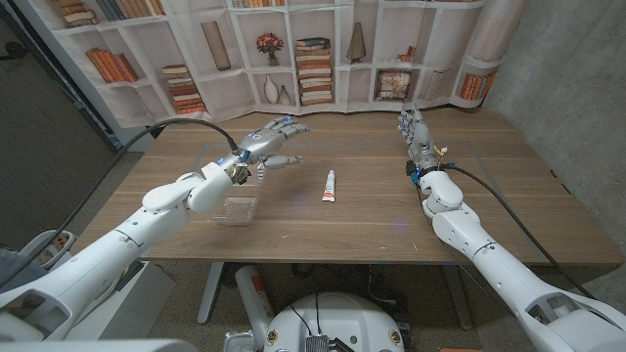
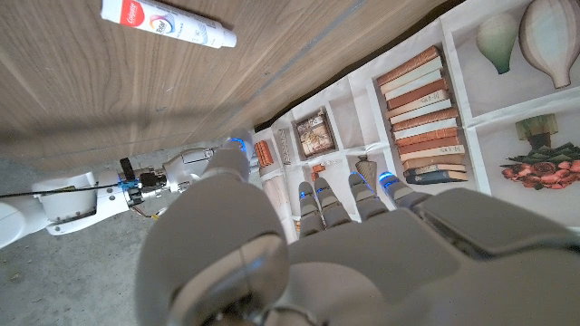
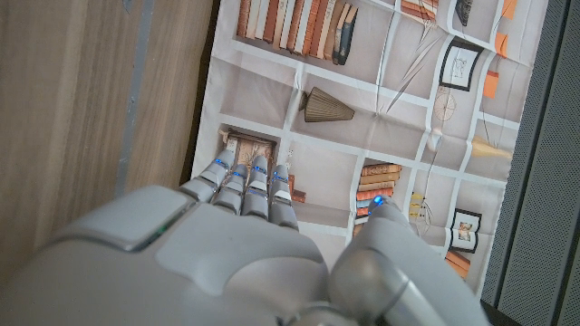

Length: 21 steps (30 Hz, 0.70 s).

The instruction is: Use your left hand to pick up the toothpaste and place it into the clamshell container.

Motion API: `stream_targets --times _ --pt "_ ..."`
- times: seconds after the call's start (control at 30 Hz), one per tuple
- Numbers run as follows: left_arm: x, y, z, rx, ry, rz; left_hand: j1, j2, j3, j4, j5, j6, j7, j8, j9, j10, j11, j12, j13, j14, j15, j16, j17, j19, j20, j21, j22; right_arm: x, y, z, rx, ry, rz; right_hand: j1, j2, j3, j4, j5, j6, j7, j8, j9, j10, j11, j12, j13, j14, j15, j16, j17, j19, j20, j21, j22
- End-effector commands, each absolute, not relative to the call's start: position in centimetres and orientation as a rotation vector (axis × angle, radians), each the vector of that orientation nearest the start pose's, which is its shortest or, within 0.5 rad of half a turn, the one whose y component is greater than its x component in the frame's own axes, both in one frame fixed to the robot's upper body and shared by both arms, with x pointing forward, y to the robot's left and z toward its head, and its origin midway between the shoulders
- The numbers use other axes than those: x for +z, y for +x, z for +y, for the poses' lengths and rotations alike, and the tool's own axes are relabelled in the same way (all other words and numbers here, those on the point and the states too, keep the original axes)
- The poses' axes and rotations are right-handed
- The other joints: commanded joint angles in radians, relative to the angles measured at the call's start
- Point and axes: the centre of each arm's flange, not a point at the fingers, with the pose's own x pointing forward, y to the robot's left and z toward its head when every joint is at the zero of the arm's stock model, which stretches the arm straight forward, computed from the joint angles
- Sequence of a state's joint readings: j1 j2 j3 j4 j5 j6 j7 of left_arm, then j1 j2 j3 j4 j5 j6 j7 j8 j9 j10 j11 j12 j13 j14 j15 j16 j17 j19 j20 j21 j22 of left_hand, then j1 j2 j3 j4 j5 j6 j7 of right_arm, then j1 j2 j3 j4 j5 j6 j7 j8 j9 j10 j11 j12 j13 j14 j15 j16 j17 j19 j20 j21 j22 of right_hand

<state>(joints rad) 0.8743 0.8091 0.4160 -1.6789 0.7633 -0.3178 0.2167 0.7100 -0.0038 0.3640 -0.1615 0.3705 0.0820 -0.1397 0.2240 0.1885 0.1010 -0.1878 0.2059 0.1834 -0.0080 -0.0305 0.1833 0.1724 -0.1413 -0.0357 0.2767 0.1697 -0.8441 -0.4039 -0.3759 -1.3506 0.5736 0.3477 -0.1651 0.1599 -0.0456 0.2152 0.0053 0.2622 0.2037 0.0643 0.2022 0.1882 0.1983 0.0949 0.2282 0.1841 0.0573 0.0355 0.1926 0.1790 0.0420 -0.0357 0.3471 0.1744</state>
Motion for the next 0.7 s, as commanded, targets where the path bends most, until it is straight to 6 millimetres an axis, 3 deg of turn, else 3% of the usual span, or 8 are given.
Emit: stream_targets --times 0.03,0.7 --pt "2.4 56.5 22.7 -0.031 1.622 -1.067 0.017 -0.004 0.002 -0.004 0.004 0.0 -0.012 -0.003 0.002 -0.009 -0.009 -0.004 0.005 -0.004 -0.113 -0.001 0.002 0.009 -0.028 -0.002 0.005 -1.1 64.4 -25.5 0.089 0.147 -0.689 0.007 0.008 0.001 -0.001 -0.001 0.007 0.001 -0.003 0.002 0.008 -0.003 -0.002 0.001 0.009 0.004 -0.003 0.002 0.014 -0.016 -0.004 0.004" --pt "3.0 56.8 21.0 -0.054 1.742 -1.089 0.064 -0.007 0.009 -0.008 0.002 -0.012 -0.052 -0.01 0.003 -0.019 -0.022 -0.01 0.005 -0.001 -0.105 0.0 0.002 0.029 -0.004 -0.01 0.006 -1.1 64.1 -25.9 0.077 0.164 -0.701 0.007 0.01 -0.001 -0.002 -0.003 0.007 0.001 -0.003 0.002 0.011 -0.002 -0.003 0.001 0.01 0.003 -0.004 0.002 0.017 -0.015 -0.011 0.004"
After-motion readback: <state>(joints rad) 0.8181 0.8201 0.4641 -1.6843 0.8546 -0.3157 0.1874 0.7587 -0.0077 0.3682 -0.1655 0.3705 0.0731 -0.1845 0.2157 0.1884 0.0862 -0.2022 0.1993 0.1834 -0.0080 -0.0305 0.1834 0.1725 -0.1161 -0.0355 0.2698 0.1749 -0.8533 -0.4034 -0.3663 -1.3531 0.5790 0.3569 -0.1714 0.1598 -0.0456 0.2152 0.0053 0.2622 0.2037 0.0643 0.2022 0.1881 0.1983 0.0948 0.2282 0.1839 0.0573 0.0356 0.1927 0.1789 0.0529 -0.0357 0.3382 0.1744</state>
